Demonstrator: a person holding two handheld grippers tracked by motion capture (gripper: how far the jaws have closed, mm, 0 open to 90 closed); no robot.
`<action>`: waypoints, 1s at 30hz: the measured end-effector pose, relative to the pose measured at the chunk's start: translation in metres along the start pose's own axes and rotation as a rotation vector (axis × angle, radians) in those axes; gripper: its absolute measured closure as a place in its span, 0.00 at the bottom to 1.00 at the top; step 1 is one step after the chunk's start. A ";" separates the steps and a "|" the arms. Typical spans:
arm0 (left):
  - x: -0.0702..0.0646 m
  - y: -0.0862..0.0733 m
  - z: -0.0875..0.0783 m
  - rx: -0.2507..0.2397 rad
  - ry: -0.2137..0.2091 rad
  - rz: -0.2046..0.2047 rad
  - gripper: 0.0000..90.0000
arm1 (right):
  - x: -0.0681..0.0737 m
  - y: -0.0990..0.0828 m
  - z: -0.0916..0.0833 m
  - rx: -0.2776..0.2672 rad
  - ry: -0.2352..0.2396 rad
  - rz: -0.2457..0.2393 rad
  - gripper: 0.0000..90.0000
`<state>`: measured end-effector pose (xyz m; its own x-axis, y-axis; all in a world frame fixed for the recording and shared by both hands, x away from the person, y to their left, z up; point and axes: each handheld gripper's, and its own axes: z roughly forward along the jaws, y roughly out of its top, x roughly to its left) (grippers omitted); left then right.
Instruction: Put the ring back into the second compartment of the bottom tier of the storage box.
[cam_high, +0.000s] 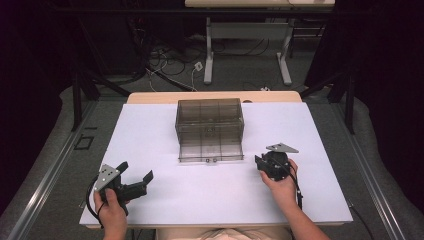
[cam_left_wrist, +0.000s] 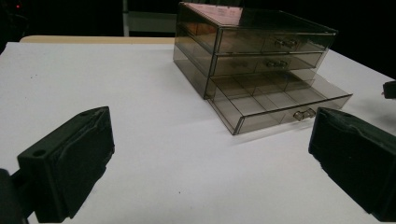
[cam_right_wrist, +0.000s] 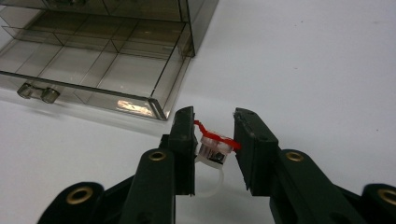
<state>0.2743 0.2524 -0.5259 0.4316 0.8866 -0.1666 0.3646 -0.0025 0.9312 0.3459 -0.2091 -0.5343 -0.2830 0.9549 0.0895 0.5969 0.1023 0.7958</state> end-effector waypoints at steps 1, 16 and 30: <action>0.000 0.000 0.000 -0.002 0.000 0.001 0.00 | 0.001 0.002 -0.001 -0.006 0.002 -0.002 0.77; -0.001 0.000 0.000 -0.006 0.001 -0.002 0.00 | 0.004 0.016 -0.008 -0.023 0.020 -0.017 0.77; -0.001 0.000 0.000 -0.006 0.001 -0.002 0.00 | 0.009 0.032 -0.009 -0.027 0.034 -0.035 0.77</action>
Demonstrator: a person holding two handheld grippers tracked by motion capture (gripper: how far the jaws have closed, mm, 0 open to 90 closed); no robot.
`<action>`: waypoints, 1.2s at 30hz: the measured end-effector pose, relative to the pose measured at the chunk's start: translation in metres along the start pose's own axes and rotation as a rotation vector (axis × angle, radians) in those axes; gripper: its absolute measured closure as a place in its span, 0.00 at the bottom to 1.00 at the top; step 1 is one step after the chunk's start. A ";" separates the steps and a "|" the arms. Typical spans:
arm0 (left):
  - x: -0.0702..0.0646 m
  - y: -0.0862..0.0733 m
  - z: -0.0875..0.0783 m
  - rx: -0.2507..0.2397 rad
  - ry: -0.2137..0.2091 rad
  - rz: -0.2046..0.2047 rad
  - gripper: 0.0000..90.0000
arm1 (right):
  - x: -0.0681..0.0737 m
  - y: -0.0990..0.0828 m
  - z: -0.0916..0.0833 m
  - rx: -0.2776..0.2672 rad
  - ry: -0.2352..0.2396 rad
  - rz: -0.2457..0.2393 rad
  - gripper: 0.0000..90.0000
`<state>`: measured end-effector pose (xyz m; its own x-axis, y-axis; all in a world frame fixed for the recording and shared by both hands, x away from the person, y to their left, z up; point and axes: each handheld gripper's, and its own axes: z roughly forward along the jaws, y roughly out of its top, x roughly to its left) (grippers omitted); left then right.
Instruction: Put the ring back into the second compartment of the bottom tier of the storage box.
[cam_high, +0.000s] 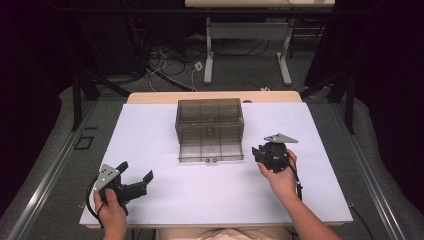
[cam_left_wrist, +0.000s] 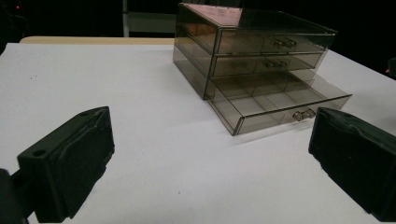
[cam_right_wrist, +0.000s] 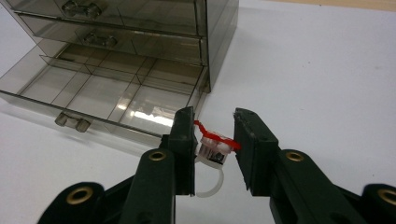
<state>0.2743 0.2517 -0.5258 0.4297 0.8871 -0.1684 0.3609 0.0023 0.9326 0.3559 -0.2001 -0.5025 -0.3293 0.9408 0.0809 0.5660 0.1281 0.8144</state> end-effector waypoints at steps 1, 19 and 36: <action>0.000 0.000 0.000 0.000 -0.001 -0.001 0.00 | 0.001 0.002 0.000 -0.001 0.006 0.000 0.77; 0.001 0.000 0.000 0.003 -0.003 0.003 0.00 | 0.021 0.025 0.009 0.005 0.040 -0.043 0.77; 0.001 0.000 0.000 -0.003 -0.004 -0.001 0.00 | 0.044 0.042 0.023 0.020 0.085 -0.069 0.77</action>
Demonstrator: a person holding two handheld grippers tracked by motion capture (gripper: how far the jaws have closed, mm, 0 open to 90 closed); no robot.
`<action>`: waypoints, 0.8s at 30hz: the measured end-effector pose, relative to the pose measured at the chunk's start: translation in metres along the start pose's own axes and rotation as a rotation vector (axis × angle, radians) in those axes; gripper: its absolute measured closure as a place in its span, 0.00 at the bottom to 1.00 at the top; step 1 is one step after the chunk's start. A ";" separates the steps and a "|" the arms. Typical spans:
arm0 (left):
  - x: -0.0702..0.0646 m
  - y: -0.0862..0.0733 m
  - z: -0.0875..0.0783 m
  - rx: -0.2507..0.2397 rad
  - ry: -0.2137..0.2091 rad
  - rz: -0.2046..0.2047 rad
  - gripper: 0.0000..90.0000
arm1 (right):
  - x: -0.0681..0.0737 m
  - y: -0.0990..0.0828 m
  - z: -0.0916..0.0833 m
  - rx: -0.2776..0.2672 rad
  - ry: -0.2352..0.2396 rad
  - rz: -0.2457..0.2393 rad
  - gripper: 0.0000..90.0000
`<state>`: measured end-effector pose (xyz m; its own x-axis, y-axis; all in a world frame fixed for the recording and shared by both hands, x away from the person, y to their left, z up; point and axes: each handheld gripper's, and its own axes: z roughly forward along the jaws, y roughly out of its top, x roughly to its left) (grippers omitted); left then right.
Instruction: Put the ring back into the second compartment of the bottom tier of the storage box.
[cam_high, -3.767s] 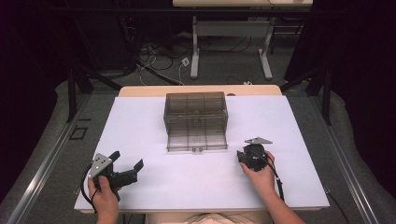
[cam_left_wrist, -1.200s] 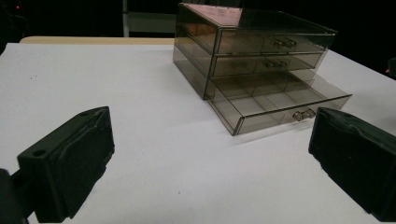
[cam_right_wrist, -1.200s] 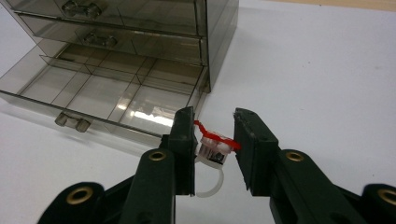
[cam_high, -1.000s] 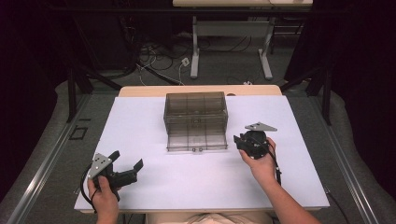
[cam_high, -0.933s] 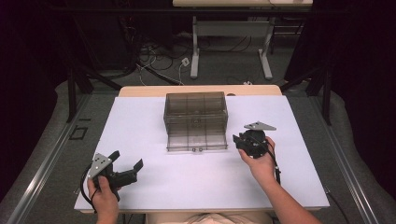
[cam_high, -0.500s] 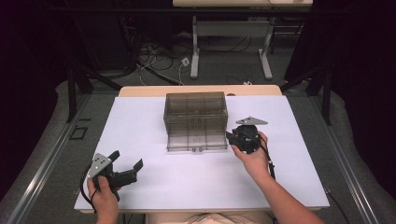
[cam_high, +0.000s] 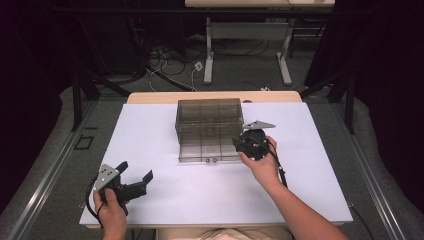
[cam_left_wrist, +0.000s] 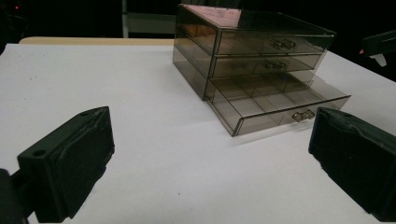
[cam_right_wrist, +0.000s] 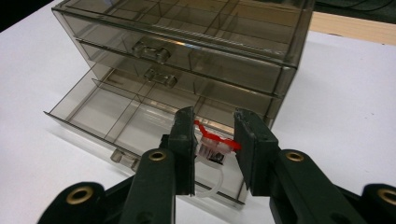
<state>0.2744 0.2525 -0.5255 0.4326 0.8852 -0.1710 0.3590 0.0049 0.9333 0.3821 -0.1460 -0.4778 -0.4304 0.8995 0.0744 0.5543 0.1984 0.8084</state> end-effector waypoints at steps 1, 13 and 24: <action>0.000 0.000 0.000 -0.002 -0.001 0.000 0.00 | 0.003 0.001 0.002 0.005 0.003 -0.003 0.77; 0.002 0.000 -0.001 0.000 0.000 -0.002 0.00 | 0.016 0.009 0.017 0.015 0.036 0.002 0.77; 0.002 0.000 0.001 0.002 -0.001 -0.007 0.00 | 0.023 0.009 0.030 0.028 0.050 0.009 0.77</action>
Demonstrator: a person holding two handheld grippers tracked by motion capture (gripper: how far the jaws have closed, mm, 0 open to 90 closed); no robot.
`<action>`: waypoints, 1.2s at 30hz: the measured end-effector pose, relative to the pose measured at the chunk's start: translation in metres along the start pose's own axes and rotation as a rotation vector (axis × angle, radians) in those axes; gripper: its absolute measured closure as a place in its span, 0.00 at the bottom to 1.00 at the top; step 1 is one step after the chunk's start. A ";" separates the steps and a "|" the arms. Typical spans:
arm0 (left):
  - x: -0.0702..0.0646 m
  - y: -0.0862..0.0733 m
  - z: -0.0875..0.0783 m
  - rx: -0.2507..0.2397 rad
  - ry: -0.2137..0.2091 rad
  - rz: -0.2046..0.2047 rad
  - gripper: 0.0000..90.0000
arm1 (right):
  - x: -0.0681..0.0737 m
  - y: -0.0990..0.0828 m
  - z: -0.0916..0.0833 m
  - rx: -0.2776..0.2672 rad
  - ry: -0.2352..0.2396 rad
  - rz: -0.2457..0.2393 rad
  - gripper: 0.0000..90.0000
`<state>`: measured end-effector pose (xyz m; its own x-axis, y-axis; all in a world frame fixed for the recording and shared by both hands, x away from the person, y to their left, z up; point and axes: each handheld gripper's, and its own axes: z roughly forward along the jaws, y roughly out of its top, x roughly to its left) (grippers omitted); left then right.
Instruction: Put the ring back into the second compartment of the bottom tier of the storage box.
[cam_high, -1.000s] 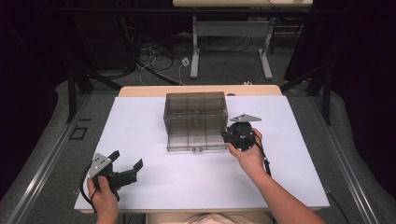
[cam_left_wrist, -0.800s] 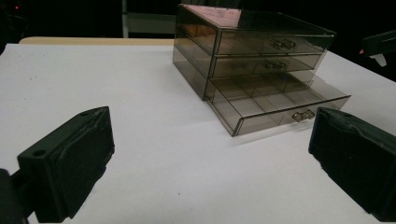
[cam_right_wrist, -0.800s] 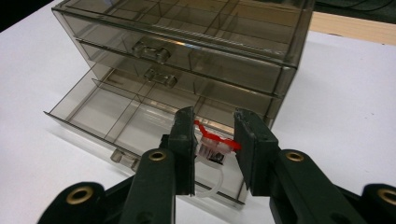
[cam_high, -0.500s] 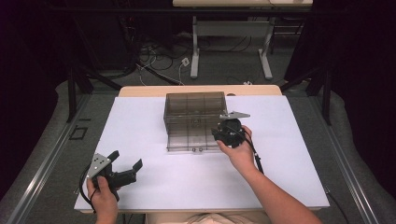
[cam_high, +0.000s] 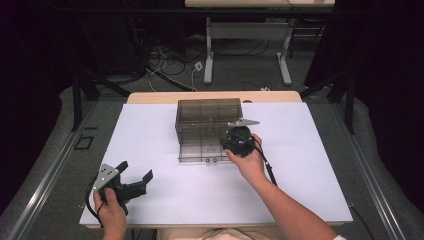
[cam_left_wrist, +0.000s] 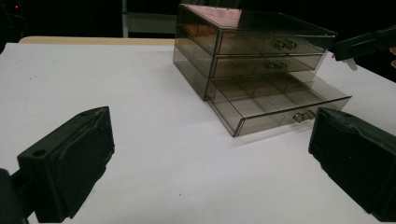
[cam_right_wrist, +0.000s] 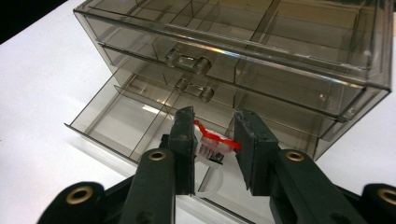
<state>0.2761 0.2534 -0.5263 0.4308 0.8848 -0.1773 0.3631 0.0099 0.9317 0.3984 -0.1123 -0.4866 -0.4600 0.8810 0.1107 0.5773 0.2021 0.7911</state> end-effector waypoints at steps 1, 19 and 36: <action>0.000 0.000 0.000 0.002 0.000 0.002 0.00 | 0.000 0.000 0.001 -0.001 0.006 0.005 0.77; 0.001 0.000 0.000 0.000 -0.005 -0.004 0.00 | 0.006 -0.002 0.021 0.020 0.023 0.008 0.77; 0.002 0.000 0.000 -0.002 -0.012 -0.005 0.00 | 0.013 -0.009 0.037 0.027 0.030 0.005 0.76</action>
<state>0.2767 0.2557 -0.5269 0.4387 0.8793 -0.1854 0.3632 0.0152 0.9316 0.4124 -0.0869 -0.5141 -0.4766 0.8690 0.1328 0.5973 0.2093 0.7742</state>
